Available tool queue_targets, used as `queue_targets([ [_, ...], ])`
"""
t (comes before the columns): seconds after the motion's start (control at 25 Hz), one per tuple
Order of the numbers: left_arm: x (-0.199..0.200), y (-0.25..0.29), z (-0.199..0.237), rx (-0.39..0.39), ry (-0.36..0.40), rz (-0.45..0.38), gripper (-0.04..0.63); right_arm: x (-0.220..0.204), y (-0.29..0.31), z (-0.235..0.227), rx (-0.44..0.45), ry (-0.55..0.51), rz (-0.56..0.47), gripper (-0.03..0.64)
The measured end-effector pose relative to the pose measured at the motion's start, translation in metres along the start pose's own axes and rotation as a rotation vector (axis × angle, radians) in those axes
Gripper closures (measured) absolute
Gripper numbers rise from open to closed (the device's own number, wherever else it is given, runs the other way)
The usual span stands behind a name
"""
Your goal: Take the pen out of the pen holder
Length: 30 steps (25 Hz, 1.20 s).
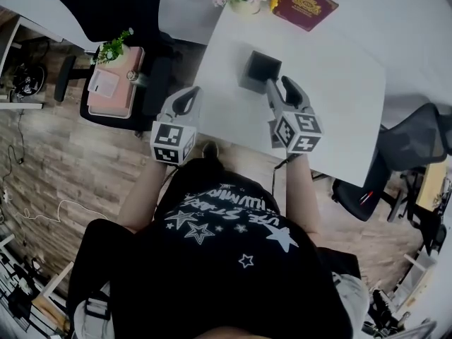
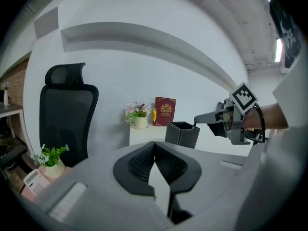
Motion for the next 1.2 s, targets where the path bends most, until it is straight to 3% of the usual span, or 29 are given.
queue_targets([
  [0.48, -0.005, 0.021, 0.017, -0.013, -0.006, 0.028, 0.584, -0.006, 0.02, -0.001, -0.041, 0.004, 0.05, 0.564],
  [0.8, -0.003, 0.019, 0.013, -0.009, 0.005, 0.021, 0.584, -0.003, 0.017, -0.001, -0.03, 0.015, 0.015, 0.569],
  [1.2, 0.011, 0.005, -0.004, 0.009, 0.027, -0.023, 0.584, 0.036, -0.012, 0.0, -0.013, -0.011, -0.118, 0.569],
])
Point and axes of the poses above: the fingertips, and each gripper's own axes: y forward along the fingers, z to its left, x out of its top, the point moved 6 cm from there along -y, backward along the fingers, and after that the axes turned 7 degrees about x, right-handed, at the moved point
